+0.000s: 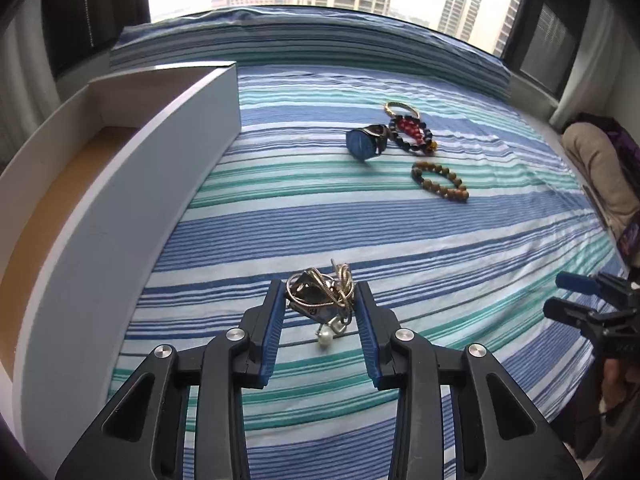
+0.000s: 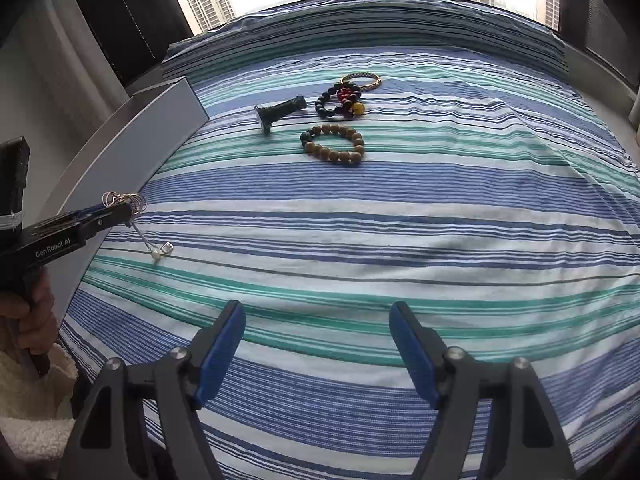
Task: Organize jewelry
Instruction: 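Lower the left tool onto the gold chain with square pendant and grasp it, then lift the gold chain with the left tool while the right tool grasps the wooden bead bracelet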
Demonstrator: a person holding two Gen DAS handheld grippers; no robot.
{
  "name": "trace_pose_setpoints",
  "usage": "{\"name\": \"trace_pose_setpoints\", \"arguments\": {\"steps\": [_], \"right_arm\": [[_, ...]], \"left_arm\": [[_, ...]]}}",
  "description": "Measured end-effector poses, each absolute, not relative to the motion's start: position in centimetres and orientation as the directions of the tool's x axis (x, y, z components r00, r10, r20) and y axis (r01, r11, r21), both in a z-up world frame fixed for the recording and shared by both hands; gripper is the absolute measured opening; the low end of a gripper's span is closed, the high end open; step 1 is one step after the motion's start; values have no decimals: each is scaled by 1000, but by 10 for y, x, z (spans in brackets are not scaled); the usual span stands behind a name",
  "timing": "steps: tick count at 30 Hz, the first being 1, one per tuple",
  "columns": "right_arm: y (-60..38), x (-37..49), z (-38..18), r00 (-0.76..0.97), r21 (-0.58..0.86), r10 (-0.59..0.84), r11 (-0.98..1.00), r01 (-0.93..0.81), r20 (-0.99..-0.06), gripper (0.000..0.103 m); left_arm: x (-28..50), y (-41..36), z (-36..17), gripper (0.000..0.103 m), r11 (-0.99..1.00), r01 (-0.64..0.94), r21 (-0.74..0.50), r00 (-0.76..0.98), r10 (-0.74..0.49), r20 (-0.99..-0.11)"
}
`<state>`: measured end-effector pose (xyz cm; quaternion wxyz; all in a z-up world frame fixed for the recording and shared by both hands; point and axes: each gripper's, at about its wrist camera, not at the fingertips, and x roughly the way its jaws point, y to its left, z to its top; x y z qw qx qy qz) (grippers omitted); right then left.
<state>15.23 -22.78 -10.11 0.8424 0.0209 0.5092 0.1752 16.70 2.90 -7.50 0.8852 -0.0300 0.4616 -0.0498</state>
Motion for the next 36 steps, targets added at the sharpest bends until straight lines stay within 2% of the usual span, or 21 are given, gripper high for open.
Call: {"name": "trace_pose_setpoints", "arguments": {"steps": [1, 8, 9, 10, 11, 17, 21, 22, 23, 24, 25, 27, 31, 36], "right_arm": [[-226, 161, -99, 415, 221, 326, 934, -280, -849, 76], [-233, 248, -80, 441, 298, 373, 926, -231, -816, 76], [-232, 263, -82, 427, 317, 384, 922, -222, -819, 71], [-229, 276, -85, 408, 329, 396, 917, -225, -823, 57], [-223, 289, -89, 384, 330, 402, 913, -241, -831, 52], [-150, 327, -123, 349, 136, 314, 883, -450, -883, 50], [-128, 339, -147, 366, 79, 261, 893, -443, -893, 50], [-125, 342, -149, 381, 70, 257, 896, -439, -888, 50], [-122, 343, -149, 401, 52, 246, 898, -437, -882, 49], [-118, 344, -150, 413, 37, 234, 901, -433, -880, 48], [-116, 344, -150, 426, 17, 217, 905, -425, -878, 34], [-114, 344, -149, 449, -14, 184, 916, -402, -875, 14], [-125, 341, -147, 426, 60, 225, 928, -368, -876, 14], [-141, 315, -133, 420, 127, 289, 920, -371, -860, 14]], "left_arm": [[165, 32, -75, 25, 993, 51, -102, 569, -113, -815], [157, 44, -83, 25, 992, 24, -127, 563, -118, -818], [157, 46, -85, 25, 992, 18, -129, 560, -117, -820], [157, 47, -87, 25, 991, 13, -133, 557, -117, -822], [157, 48, -89, 25, 991, 9, -137, 554, -119, -824], [151, 56, -91, 25, 989, -9, -147, 559, -117, -821], [142, 66, -93, 26, 986, 3, -166, 550, -140, -823], [139, 67, -93, 32, 987, 8, -161, 551, -138, -823], [137, 68, -95, 44, 988, 15, -152, 550, -135, -824], [136, 68, -96, 49, 990, 21, -142, 549, -130, -826], [135, 68, -98, 57, 991, 26, -134, 549, -126, -826], [134, 67, -100, 61, 989, 44, -139, 543, -140, -828], [132, 57, -109, 71, 989, 96, -113, 517, -147, -844], [123, 53, -121, 74, 986, 148, -72, 489, -136, -862]]}}
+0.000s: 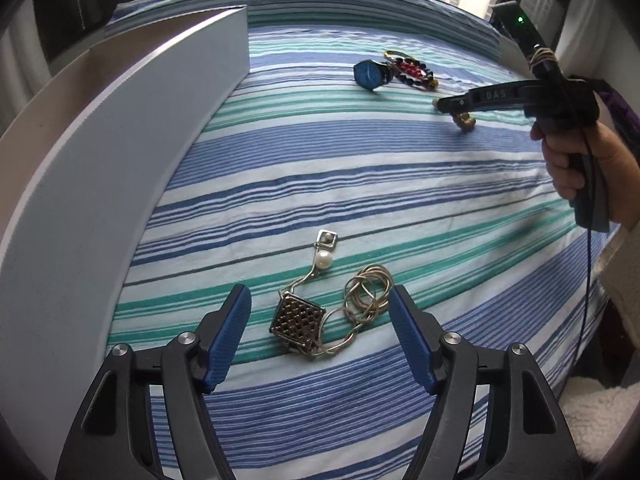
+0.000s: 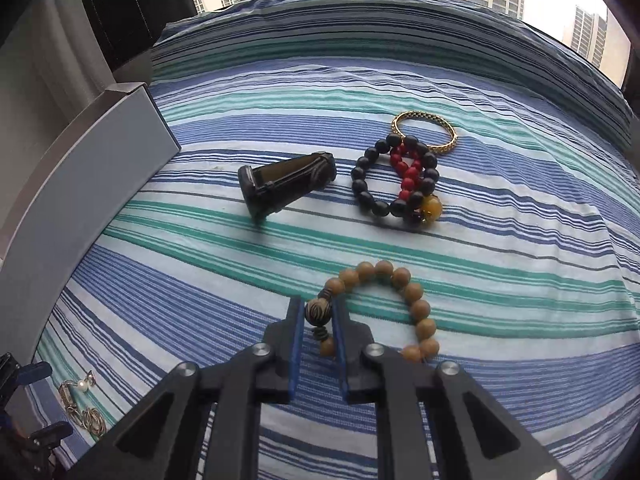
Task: Organize jewelry
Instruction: 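Lift the gold chain with the left tool while the right tool grasps the wooden bead bracelet, then carry both items into the box and open both tools to drop them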
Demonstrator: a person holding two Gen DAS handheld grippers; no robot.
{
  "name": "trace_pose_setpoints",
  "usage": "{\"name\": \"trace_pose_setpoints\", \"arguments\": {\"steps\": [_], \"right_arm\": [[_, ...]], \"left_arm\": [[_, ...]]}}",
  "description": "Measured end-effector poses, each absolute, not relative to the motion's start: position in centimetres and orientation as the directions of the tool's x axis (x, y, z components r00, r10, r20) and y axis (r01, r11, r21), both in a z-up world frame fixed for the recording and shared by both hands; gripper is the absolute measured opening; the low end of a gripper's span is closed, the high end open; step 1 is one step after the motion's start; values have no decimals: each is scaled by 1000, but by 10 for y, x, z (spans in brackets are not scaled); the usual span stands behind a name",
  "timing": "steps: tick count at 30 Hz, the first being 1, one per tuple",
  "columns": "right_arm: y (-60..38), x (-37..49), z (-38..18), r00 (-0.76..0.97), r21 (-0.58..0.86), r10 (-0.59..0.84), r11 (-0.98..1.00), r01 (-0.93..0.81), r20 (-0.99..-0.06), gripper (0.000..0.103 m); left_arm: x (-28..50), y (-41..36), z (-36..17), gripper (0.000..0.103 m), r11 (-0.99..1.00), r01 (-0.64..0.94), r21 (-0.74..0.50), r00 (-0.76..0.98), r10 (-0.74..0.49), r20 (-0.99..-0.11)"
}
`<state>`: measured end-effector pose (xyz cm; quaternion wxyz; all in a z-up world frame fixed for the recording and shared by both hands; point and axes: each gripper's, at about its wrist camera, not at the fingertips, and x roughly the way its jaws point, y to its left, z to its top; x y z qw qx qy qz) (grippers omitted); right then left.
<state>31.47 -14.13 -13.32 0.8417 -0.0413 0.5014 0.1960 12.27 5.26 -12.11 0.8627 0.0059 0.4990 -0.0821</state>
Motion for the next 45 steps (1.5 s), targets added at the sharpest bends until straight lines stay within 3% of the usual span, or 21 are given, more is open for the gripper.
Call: {"name": "trace_pose_setpoints", "arguments": {"steps": [7, 9, 10, 11, 13, 20, 30, 37, 41, 45], "right_arm": [[-162, 267, -109, 407, 225, 387, 893, -391, -828, 14], [-164, 255, -105, 404, 253, 413, 884, -392, -816, 14], [-166, 250, -103, 404, 264, 422, 882, -391, -811, 14], [-167, 246, -100, 404, 274, 431, 879, -392, -807, 14], [-169, 238, -97, 402, 291, 448, 872, -393, -799, 14], [-174, 217, -86, 390, 337, 491, 853, -399, -779, 14], [-167, 195, -64, 393, 356, 533, 825, -440, -749, 14], [-157, 190, -56, 392, 349, 540, 816, -461, -745, 14], [-149, 187, -52, 388, 341, 542, 810, -477, -745, 14], [-137, 187, -46, 374, 339, 552, 797, -500, -745, 14]], "left_arm": [[123, 37, -139, 80, 978, 207, 3, 471, -97, -877], [125, 39, -138, 65, 983, 183, 2, 486, -89, -869], [125, 41, -135, 38, 984, 177, -13, 490, -99, -866], [127, 45, -132, 31, 983, 175, -55, 479, -134, -868], [129, 54, -128, 29, 982, 142, -125, 469, -178, -865], [122, 62, -111, 29, 988, 75, -132, 513, -152, -845], [113, 60, -71, 29, 1000, -28, 14, 597, 28, -802], [108, 62, -63, 29, 997, -56, 46, 608, 71, -791], [105, 63, -56, 29, 998, -60, 35, 619, 64, -782], [100, 71, -39, 29, 997, -34, -75, 625, -37, -780]]}}
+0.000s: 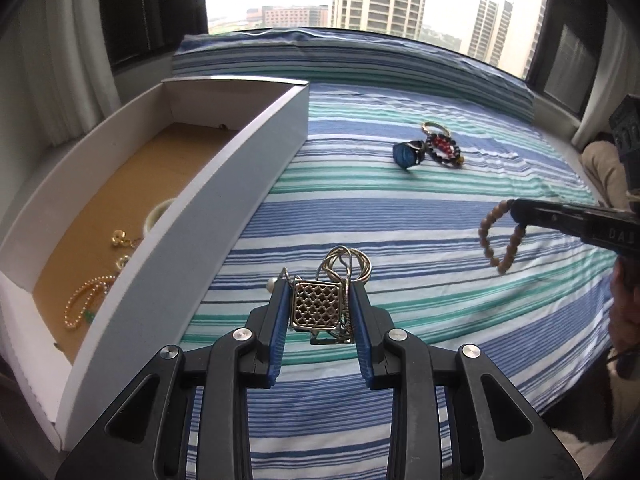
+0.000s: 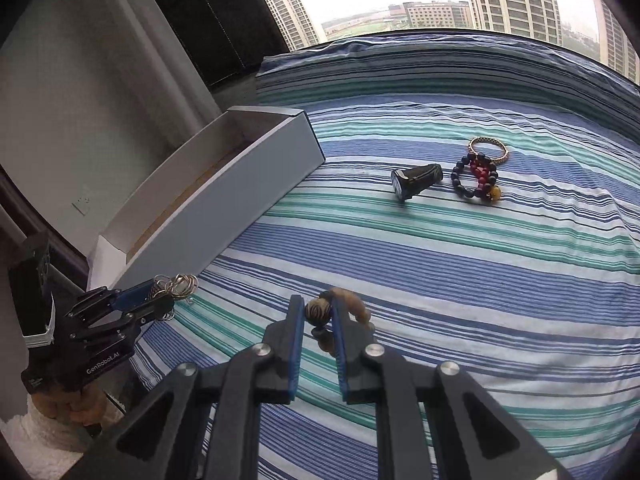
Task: Organize jewelry
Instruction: 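Carry both items into the box and open both tools to drop them, then withdraw both open tools from the box back over the bedspread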
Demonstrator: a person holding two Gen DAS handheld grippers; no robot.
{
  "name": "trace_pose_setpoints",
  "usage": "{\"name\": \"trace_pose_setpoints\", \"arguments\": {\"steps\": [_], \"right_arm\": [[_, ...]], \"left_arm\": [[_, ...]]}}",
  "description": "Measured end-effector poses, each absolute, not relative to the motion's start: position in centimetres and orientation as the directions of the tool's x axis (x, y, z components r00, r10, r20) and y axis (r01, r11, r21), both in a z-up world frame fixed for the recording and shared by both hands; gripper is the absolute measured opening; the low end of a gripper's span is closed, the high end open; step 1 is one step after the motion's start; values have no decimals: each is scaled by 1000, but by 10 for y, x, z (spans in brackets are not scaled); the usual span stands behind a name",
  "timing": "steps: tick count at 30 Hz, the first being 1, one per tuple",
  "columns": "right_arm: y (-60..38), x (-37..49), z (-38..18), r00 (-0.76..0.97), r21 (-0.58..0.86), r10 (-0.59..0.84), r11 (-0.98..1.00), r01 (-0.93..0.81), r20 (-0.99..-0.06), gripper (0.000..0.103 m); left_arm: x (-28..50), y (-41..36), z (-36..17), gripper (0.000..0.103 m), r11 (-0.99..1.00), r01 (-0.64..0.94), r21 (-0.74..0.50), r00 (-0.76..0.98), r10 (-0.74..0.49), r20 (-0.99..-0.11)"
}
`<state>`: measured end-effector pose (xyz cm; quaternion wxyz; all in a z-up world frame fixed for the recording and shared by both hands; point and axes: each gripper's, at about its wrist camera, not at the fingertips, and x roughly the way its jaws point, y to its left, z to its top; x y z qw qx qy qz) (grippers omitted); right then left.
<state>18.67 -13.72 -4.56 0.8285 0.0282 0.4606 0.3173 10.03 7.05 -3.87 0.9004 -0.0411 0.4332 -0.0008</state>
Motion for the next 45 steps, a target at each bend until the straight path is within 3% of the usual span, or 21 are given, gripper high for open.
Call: {"name": "trace_pose_setpoints", "arguments": {"steps": [6, 14, 21, 26, 34, 36, 37, 38, 39, 42, 45], "right_arm": [[-97, 190, -17, 354, 317, 586, 747, -584, -729, 14], [-5, 204, 46, 334, 289, 680, 632, -719, -653, 14], [89, 240, 58, 300, 257, 704, 567, -783, -643, 14], [141, 270, 28, 276, 220, 654, 571, -791, -704, 14], [176, 310, -15, 351, 112, 528, 659, -743, -773, 16], [174, 319, -19, 381, 110, 523, 686, -720, -763, 19], [172, 321, -21, 391, 112, 520, 696, -709, -759, 36], [169, 324, -22, 393, 126, 524, 705, -698, -755, 46], [164, 324, -21, 392, 149, 536, 711, -687, -748, 54], [142, 320, -12, 406, 188, 563, 721, -667, -720, 54], [111, 305, -7, 439, 179, 560, 736, -653, -702, 54]], "left_arm": [[86, 107, 22, 29, 982, -28, -185, 681, -117, -723], [98, 192, 70, 29, 967, -186, -173, 718, 14, -696], [158, 260, 33, 29, 919, -345, -189, 653, 90, -752], [195, 288, -9, 29, 888, -406, -215, 593, 77, -801], [221, 295, -48, 28, 883, -445, -150, 529, 124, -840], [224, 296, -52, 40, 877, -462, -132, 521, 148, -840], [224, 297, -52, 58, 872, -471, -134, 520, 152, -840], [221, 297, -51, 65, 868, -476, -142, 530, 154, -834], [219, 296, -48, 65, 868, -474, -145, 540, 157, -827], [208, 290, -37, 67, 881, -453, -134, 561, 165, -811], [189, 271, -22, 75, 901, -411, -137, 603, 156, -782]]}}
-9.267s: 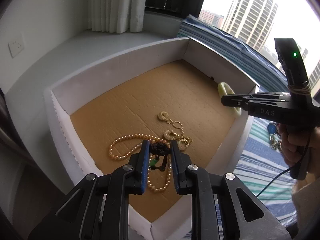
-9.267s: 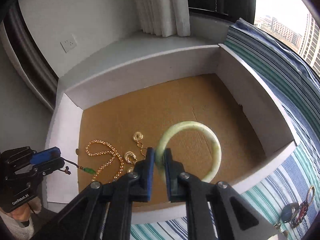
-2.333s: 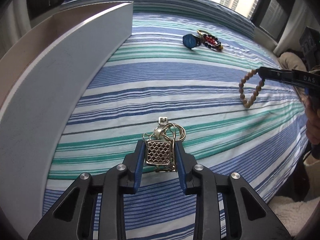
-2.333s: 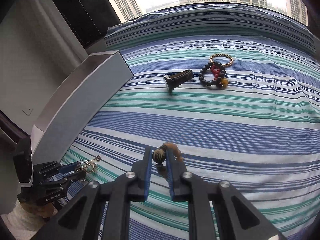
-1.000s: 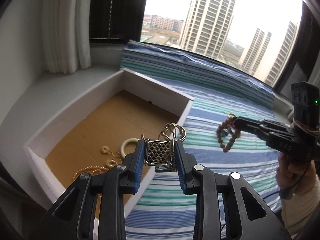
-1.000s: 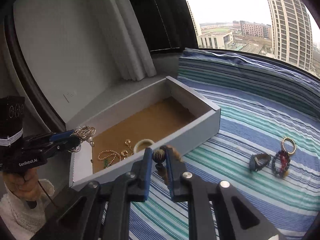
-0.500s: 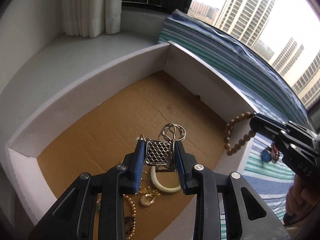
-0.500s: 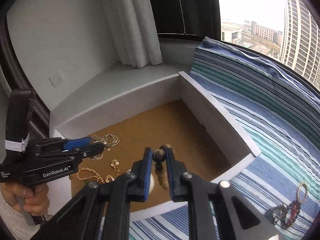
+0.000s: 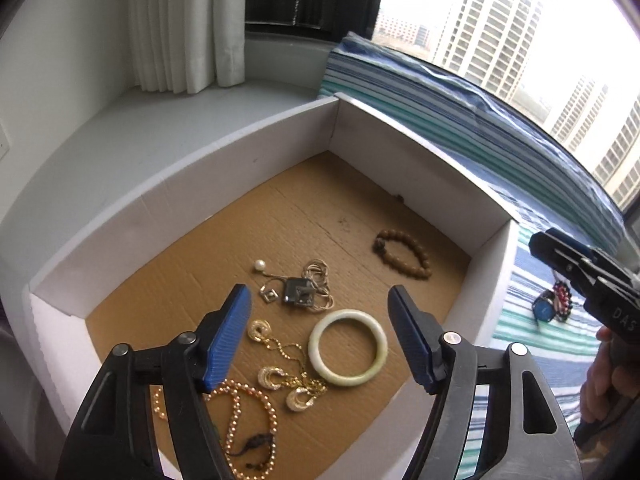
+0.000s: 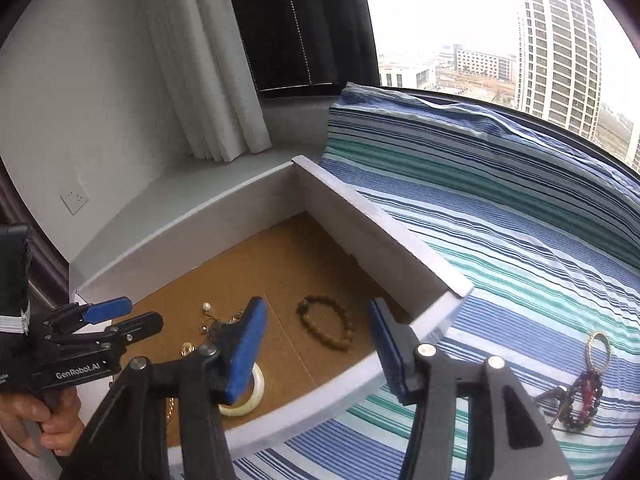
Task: Organize jewelry
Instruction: 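Withdraw both open tools from the box back over the bedspread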
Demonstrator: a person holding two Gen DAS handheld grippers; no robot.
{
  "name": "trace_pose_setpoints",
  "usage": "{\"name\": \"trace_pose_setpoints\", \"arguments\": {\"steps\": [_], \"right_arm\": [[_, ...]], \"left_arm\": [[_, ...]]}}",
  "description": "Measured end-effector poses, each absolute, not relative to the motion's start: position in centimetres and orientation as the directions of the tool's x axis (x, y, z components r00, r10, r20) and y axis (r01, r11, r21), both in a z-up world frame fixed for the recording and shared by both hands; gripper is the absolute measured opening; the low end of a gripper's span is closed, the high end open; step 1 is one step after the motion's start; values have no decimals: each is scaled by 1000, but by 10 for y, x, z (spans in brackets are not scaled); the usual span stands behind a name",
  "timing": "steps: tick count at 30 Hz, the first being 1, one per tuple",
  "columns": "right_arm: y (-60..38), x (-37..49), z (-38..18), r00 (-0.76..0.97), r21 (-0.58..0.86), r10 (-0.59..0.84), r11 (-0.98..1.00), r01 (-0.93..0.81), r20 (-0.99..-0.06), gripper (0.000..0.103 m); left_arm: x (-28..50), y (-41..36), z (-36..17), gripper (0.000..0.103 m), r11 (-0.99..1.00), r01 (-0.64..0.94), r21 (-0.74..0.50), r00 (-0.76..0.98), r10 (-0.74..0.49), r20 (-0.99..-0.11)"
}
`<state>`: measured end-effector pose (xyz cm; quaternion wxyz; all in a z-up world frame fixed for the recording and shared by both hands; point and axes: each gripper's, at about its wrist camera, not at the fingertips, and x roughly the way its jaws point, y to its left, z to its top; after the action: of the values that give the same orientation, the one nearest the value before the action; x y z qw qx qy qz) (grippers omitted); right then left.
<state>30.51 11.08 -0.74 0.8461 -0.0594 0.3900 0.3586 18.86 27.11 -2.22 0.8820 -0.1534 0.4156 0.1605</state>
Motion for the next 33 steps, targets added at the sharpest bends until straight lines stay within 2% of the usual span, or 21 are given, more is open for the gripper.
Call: {"name": "trace_pose_setpoints", "arguments": {"steps": [4, 7, 12, 17, 21, 23, 25, 30, 33], "right_arm": [[54, 280, -18, 439, 203, 540, 766, -610, -718, 54], [3, 258, -35, 459, 170, 478, 808, -564, -749, 54], [-98, 224, -76, 524, 37, 286, 900, -435, -802, 59], [-197, 215, -117, 568, -100, 65, 962, -253, -821, 62], [-254, 226, -143, 562, -124, -22, 982, -143, -827, 62], [-273, 233, -151, 562, -107, -28, 988, -109, -827, 62], [-284, 238, -154, 584, -85, -11, 991, -99, -811, 73], [-294, 246, -160, 615, -36, 31, 995, -97, -788, 81], [-294, 249, -163, 600, 2, 64, 995, -104, -797, 93]], "left_arm": [[163, 230, -10, 83, 933, -331, -143, 651, 117, -750], [150, 192, -10, 84, 953, -270, -135, 662, 82, -745], [135, 130, -24, 86, 972, -201, -120, 668, 47, -743], [137, 78, -45, 86, 972, -169, -164, 634, -20, -773], [139, 39, -56, 86, 981, -138, -134, 608, -23, -794], [141, 24, -59, 86, 986, -123, -110, 600, -15, -800], [142, 14, -61, 86, 987, -119, -105, 590, -15, -807], [148, -4, -64, 86, 988, -134, -81, 572, 11, -820], [153, -13, -68, 86, 987, -142, -71, 561, 21, -828]]}}
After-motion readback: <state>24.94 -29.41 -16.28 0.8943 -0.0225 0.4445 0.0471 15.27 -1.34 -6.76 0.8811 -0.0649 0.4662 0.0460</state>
